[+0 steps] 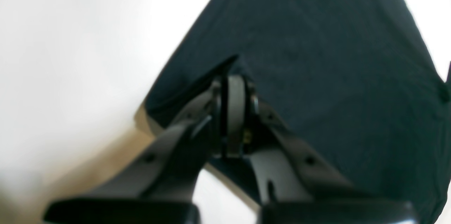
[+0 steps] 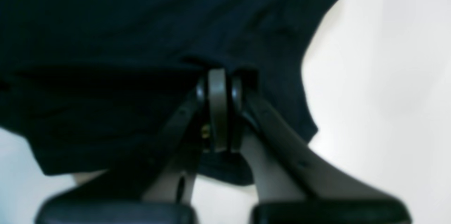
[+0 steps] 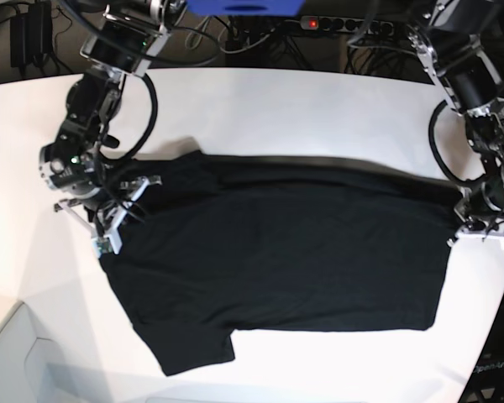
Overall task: Layout the t-shirt on the table in an organized manner, then fold the t-shirt properly
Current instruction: 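Lift the collar-side edge with both grippers and fold it toward the hem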
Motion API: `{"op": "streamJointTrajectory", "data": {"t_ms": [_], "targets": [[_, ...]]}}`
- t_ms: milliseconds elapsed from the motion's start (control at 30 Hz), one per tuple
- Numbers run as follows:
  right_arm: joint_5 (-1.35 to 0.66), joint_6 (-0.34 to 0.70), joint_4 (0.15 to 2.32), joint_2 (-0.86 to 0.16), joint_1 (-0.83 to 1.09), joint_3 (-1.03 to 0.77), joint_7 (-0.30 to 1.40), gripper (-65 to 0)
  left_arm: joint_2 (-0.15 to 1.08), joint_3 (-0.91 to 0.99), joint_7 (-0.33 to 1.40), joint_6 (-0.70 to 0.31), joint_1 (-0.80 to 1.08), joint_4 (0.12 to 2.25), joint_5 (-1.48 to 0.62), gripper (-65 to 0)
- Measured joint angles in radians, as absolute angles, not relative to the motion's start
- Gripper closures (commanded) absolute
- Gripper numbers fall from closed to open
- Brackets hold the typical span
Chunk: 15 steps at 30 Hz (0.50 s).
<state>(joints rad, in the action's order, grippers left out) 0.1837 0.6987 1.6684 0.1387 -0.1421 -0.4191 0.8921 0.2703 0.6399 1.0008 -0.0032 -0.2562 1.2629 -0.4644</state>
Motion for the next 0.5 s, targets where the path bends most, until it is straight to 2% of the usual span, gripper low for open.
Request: {"op": "streamJointTrajectory", "data": {"t_ms": [500], "targets": [[0.186,0.699,1.57,0.1,-0.154,-0.419,0.814,0.0,0.268,0.638,0.937,-0.003,-0.258,1.262,-0.464,0.0]]}}
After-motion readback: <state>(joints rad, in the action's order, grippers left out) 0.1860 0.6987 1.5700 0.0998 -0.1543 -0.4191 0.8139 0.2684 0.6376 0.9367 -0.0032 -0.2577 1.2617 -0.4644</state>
